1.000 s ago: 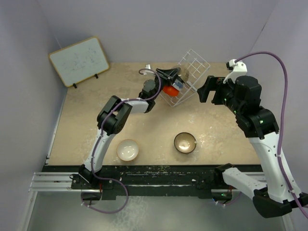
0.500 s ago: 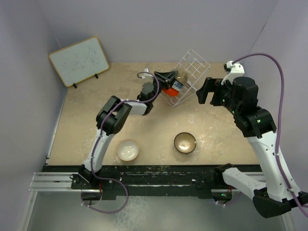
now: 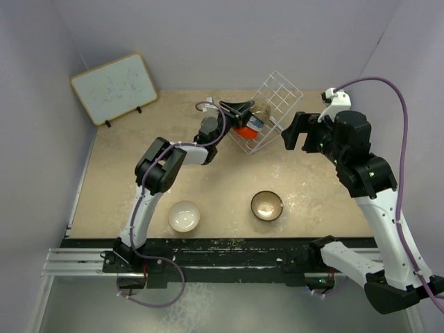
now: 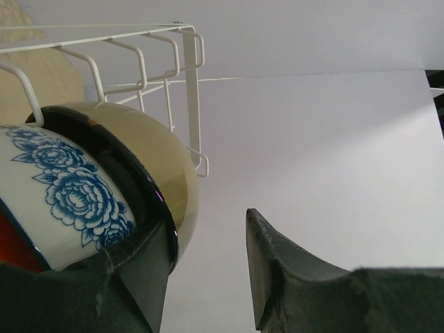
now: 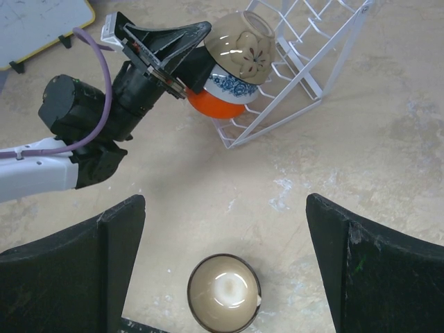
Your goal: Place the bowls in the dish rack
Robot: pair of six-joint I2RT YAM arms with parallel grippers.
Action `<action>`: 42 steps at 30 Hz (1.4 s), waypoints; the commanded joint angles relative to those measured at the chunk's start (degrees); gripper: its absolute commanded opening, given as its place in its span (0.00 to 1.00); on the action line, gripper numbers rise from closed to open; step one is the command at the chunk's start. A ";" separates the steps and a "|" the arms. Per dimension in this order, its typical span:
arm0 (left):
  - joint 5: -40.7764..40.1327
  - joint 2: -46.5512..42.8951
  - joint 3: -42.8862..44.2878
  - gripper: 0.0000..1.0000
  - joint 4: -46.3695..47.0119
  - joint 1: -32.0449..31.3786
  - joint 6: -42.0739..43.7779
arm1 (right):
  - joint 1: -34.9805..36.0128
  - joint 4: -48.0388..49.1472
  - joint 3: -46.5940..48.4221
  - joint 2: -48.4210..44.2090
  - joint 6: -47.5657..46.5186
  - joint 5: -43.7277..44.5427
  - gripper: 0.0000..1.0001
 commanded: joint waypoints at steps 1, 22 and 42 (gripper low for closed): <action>4.06 -7.32 -0.28 0.50 -1.81 1.52 1.67 | -0.18 2.84 0.13 -0.30 0.48 -0.78 1.00; 9.58 -16.39 -7.66 0.63 -9.31 3.26 7.93 | -0.18 3.60 -1.42 -2.03 1.27 -1.74 1.00; 23.10 -36.87 -24.60 0.99 -16.55 5.13 28.97 | -0.18 0.06 8.25 -1.91 0.55 1.29 1.00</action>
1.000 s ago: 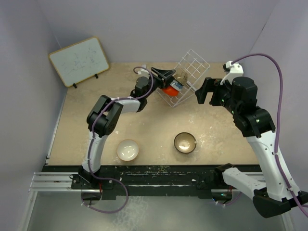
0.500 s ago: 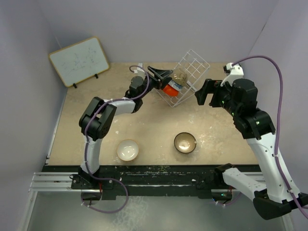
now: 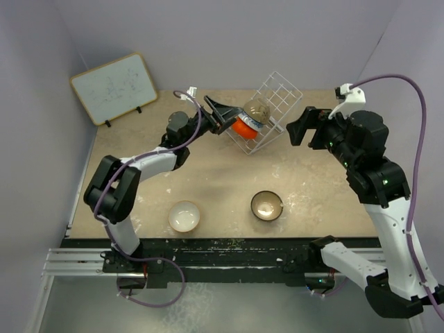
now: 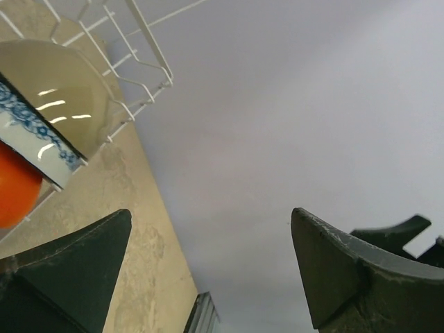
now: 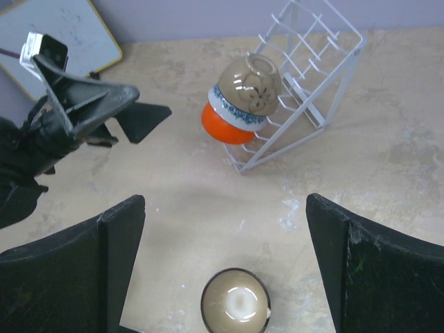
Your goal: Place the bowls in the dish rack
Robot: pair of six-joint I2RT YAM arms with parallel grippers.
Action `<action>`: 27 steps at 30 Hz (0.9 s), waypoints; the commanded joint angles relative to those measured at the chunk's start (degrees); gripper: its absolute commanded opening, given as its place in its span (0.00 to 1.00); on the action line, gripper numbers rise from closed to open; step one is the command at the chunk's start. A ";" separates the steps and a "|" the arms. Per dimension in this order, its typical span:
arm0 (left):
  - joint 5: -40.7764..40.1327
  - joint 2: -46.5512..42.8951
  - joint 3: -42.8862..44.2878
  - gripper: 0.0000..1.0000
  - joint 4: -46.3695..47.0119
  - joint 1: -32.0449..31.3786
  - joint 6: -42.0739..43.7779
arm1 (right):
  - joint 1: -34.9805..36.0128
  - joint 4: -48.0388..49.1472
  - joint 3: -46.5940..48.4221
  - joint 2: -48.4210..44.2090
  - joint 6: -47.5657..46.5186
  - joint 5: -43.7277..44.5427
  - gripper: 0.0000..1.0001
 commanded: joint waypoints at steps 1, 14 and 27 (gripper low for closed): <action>6.54 -7.93 -4.01 0.99 -2.86 0.15 10.43 | -0.18 0.10 5.53 -0.19 -0.53 1.45 1.00; -2.34 -24.14 -2.99 0.93 -46.03 -21.72 47.30 | -0.18 -0.99 14.26 2.57 -1.18 2.78 0.99; -11.24 -3.23 10.46 0.74 -56.80 -39.13 66.34 | -0.18 -1.71 13.83 1.44 -0.53 1.58 0.99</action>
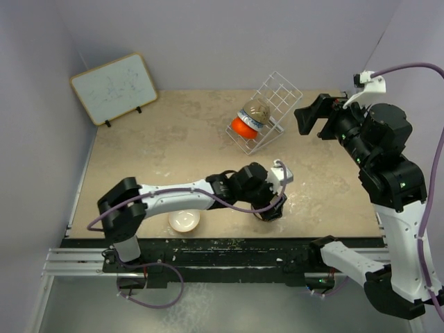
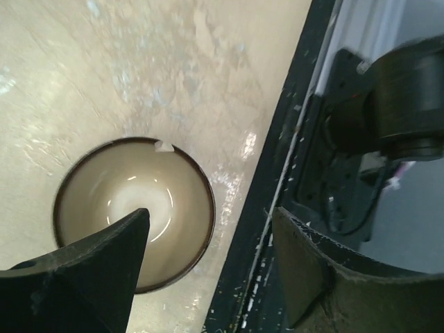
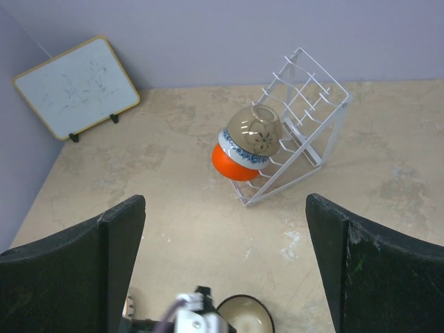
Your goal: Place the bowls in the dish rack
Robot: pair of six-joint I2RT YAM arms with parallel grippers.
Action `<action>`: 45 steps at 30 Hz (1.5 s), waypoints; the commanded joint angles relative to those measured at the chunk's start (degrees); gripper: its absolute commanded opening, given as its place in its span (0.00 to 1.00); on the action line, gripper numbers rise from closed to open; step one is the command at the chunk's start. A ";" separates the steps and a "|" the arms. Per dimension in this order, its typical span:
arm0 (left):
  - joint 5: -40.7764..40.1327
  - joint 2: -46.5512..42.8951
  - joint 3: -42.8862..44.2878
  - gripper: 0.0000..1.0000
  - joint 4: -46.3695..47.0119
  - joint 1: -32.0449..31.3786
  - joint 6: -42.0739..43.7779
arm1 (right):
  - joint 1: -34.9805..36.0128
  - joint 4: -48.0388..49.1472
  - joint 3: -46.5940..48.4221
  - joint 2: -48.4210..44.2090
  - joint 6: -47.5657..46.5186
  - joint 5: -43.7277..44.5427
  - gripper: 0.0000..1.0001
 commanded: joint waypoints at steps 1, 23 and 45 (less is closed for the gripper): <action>-4.44 7.06 4.84 0.73 -3.07 -2.86 7.63 | -0.18 0.03 1.40 -1.15 -0.17 0.25 0.99; -21.17 16.65 7.94 0.31 -6.27 -10.56 13.10 | -0.18 1.11 -2.78 -2.60 -0.47 1.14 0.99; -8.29 -0.66 9.19 0.00 8.55 0.39 0.63 | -0.18 -1.36 1.77 -2.75 -1.11 3.90 1.00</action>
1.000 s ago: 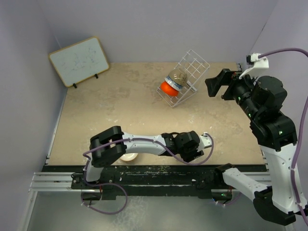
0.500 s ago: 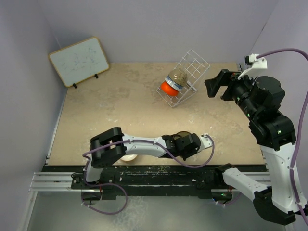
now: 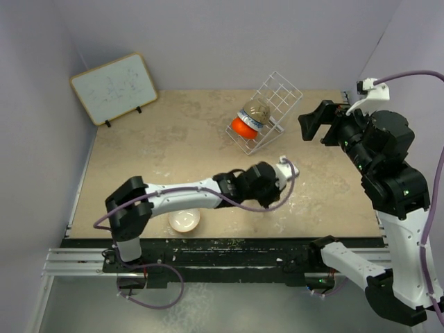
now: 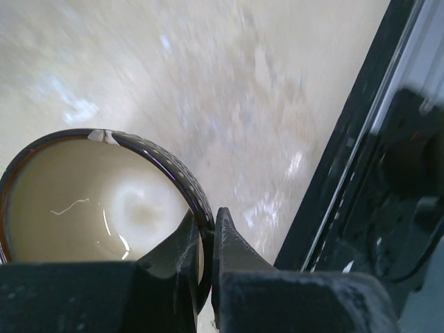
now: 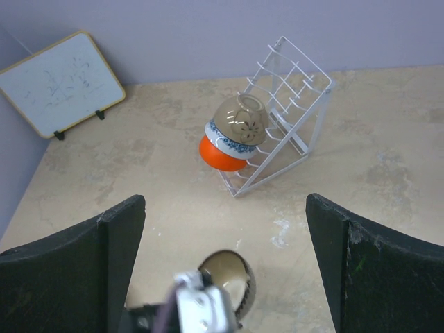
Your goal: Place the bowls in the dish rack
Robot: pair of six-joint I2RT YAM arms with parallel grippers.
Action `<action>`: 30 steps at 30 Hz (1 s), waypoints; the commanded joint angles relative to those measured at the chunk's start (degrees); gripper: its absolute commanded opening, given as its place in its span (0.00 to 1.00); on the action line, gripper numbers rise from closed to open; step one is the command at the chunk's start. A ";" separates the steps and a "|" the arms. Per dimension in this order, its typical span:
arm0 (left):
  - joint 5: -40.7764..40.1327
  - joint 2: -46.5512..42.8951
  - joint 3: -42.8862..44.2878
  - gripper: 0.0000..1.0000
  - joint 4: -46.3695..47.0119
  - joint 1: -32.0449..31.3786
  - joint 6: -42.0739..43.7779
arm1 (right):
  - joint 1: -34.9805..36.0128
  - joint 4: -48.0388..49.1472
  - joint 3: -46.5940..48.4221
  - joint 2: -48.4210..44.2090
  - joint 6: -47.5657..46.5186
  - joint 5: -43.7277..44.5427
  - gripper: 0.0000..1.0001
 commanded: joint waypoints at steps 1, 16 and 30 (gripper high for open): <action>7.14 -10.32 2.28 0.00 15.58 5.73 -6.54 | -0.18 0.13 4.66 0.06 -1.19 1.86 1.00; 23.86 0.53 9.68 0.00 66.65 28.72 -53.01 | -0.18 -2.19 11.71 3.21 -3.49 1.63 1.00; 11.51 19.86 20.46 0.00 86.44 35.07 -78.88 | -0.18 -2.50 11.28 3.26 -4.72 3.23 1.00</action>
